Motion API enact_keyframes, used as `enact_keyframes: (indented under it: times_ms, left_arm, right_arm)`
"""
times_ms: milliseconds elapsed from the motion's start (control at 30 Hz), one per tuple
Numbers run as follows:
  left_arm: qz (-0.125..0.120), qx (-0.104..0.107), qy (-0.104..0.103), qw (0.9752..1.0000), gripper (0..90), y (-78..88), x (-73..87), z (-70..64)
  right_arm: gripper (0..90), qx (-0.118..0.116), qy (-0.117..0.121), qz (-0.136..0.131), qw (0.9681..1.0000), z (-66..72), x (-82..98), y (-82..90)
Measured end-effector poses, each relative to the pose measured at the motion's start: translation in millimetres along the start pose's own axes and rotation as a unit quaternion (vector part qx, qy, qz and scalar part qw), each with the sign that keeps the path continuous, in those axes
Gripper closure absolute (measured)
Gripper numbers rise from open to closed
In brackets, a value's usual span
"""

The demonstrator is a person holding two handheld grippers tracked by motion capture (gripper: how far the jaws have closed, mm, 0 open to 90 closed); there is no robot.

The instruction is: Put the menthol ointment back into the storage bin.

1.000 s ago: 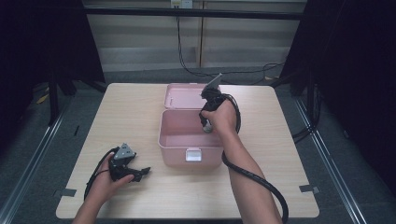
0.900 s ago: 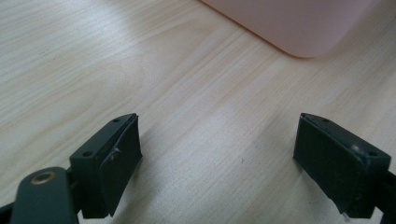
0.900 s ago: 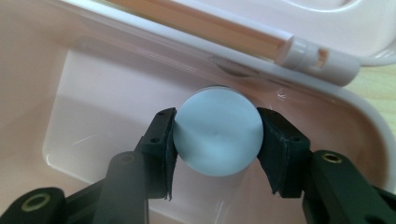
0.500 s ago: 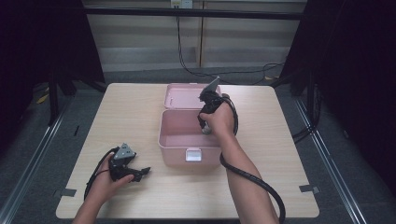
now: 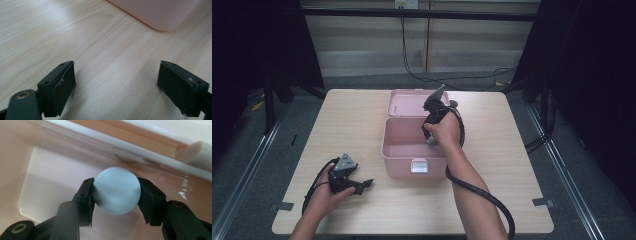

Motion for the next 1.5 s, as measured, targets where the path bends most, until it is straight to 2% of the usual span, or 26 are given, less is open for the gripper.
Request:
enact_keyframes:
  times_ms: [333, 900, 1500]
  left_arm:
    - [0.000, -0.001, -0.001, 1.0000, 14.3, 0.0, 0.0, 0.1]
    - [0.000, -0.001, 0.000, 1.0000, 14.3, 0.0, 0.0, 0.1]
    - [0.000, 0.000, 0.000, 1.0000, 14.3, 0.0, 0.0, 0.0]
  right_arm:
    - [50.3, 0.006, 0.008, -0.003, 0.9999, 1.5, -1.6, -4.4]
    - [50.3, -0.001, 0.003, 0.004, 1.0000, -0.2, 1.0, -13.8]
    - [50.2, -0.005, 0.011, 0.012, 0.9999, 0.6, 2.1, -19.7]
Point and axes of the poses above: each handheld gripper's, and its own axes: y roughly backward along the jaws, x roughly out of its underside, z roughly to its left, the point moved 5 cm from there along -y, roughly forward along the jaws, and after that the axes turned 15 degrees about -x, right-handed, at the moved point
